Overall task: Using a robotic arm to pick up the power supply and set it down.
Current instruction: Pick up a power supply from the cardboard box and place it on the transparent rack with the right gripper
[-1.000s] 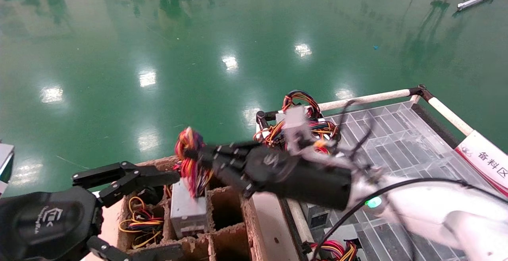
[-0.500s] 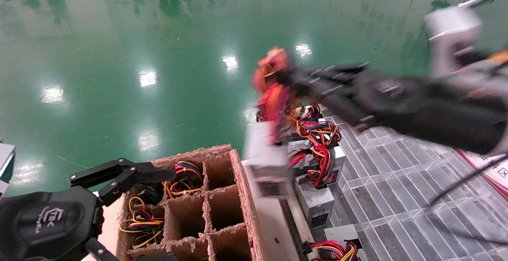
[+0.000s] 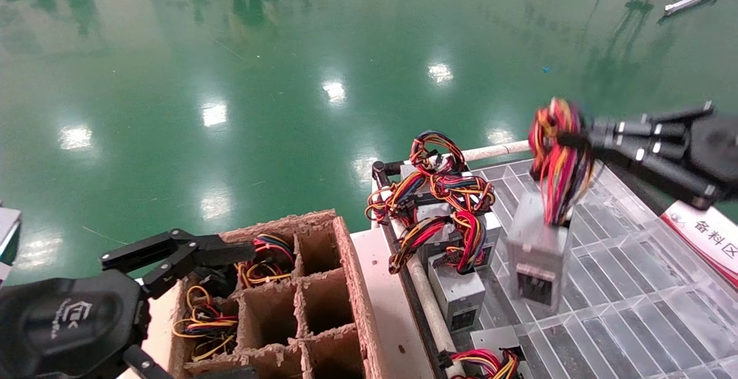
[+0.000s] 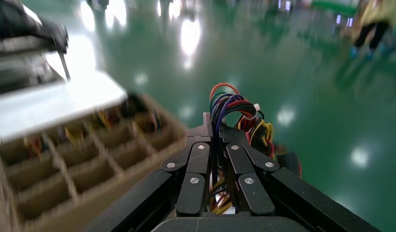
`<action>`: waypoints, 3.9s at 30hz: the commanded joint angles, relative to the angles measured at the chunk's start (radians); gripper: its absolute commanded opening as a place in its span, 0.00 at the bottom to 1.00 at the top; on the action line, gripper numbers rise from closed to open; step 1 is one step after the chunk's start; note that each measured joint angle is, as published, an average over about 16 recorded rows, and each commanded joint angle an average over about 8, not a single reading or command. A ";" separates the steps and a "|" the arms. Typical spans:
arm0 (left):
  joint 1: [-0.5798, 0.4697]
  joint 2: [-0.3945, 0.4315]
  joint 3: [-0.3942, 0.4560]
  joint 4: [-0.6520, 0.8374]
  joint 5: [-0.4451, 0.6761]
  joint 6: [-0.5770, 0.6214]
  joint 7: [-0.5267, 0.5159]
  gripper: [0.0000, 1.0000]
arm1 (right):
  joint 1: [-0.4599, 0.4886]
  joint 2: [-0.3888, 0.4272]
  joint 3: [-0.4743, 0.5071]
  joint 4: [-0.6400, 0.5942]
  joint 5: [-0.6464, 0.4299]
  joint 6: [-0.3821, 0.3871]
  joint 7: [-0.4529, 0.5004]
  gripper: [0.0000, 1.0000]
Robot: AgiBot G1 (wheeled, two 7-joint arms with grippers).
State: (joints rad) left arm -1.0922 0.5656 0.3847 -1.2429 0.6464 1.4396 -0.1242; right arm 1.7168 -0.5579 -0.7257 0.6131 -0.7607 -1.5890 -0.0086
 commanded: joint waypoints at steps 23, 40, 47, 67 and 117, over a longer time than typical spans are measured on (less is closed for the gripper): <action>0.000 0.000 0.000 0.000 0.000 0.000 0.000 0.93 | 0.159 -0.168 -0.205 -0.235 -0.181 0.009 -0.169 0.00; 0.000 0.000 0.000 0.000 0.000 0.000 0.000 0.92 | 0.148 -0.265 -0.238 -0.454 -0.184 0.057 -0.276 0.00; 0.000 0.000 0.000 0.000 0.000 0.000 0.000 0.91 | 0.145 -0.302 -0.231 -0.515 -0.174 0.081 -0.292 0.00; 0.000 0.000 0.000 0.000 0.000 0.000 0.000 0.90 | 0.113 -0.318 -0.208 -0.583 -0.138 0.033 -0.316 0.00; 0.000 0.000 0.000 0.000 0.000 0.000 0.000 0.96 | -0.455 -0.263 0.135 -0.538 0.355 0.003 -0.211 0.00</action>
State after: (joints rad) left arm -1.0923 0.5656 0.3849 -1.2429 0.6463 1.4396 -0.1241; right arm 1.2610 -0.8182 -0.5919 0.0804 -0.4051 -1.5856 -0.2185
